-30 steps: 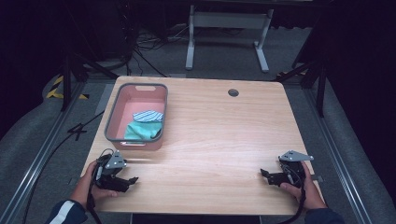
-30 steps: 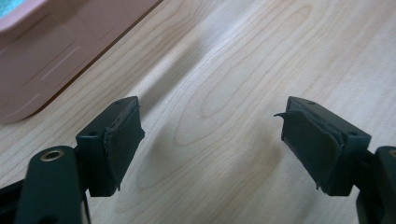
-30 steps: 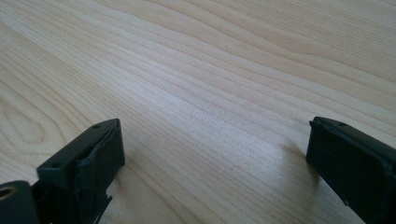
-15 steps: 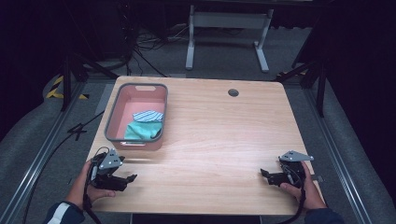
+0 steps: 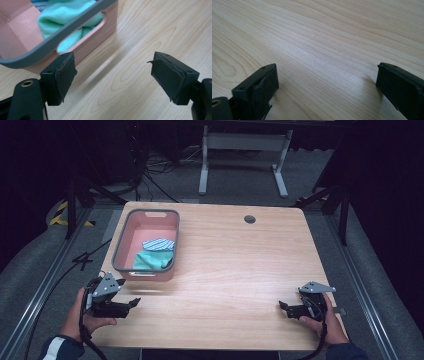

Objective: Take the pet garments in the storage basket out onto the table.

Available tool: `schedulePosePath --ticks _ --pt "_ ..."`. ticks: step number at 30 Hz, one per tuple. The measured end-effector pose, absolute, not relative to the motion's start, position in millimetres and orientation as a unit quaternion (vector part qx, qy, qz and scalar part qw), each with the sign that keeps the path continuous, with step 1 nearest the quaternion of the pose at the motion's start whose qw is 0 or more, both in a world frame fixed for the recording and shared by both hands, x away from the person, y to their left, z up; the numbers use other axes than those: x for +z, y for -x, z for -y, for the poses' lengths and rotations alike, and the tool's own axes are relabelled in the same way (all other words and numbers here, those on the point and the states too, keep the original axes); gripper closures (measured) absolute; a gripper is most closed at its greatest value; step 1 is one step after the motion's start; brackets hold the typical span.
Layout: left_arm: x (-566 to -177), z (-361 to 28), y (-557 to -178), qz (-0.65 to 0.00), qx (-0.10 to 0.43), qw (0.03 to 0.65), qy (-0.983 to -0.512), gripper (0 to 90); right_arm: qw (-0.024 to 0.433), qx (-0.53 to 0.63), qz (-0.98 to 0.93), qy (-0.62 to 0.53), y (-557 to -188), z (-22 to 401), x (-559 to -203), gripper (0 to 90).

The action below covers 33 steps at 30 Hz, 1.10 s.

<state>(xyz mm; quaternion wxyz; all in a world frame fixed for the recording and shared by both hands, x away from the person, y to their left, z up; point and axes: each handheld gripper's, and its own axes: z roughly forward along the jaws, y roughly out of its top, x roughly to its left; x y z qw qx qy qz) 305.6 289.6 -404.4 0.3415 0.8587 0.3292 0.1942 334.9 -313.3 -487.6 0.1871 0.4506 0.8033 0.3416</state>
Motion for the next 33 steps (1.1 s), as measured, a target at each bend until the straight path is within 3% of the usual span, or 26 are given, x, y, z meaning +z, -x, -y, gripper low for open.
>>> schedulePosePath --ticks 13,33 --pt "-381 -284 -316 -0.326 0.207 0.364 -0.848 19.6 0.187 0.342 -0.803 -0.451 -335 313 -488 4.5" --pt "-364 -272 -389 -0.357 0.196 0.338 -0.848 17.4 0.187 0.341 -0.804 -0.450 -335 314 -488 4.6"
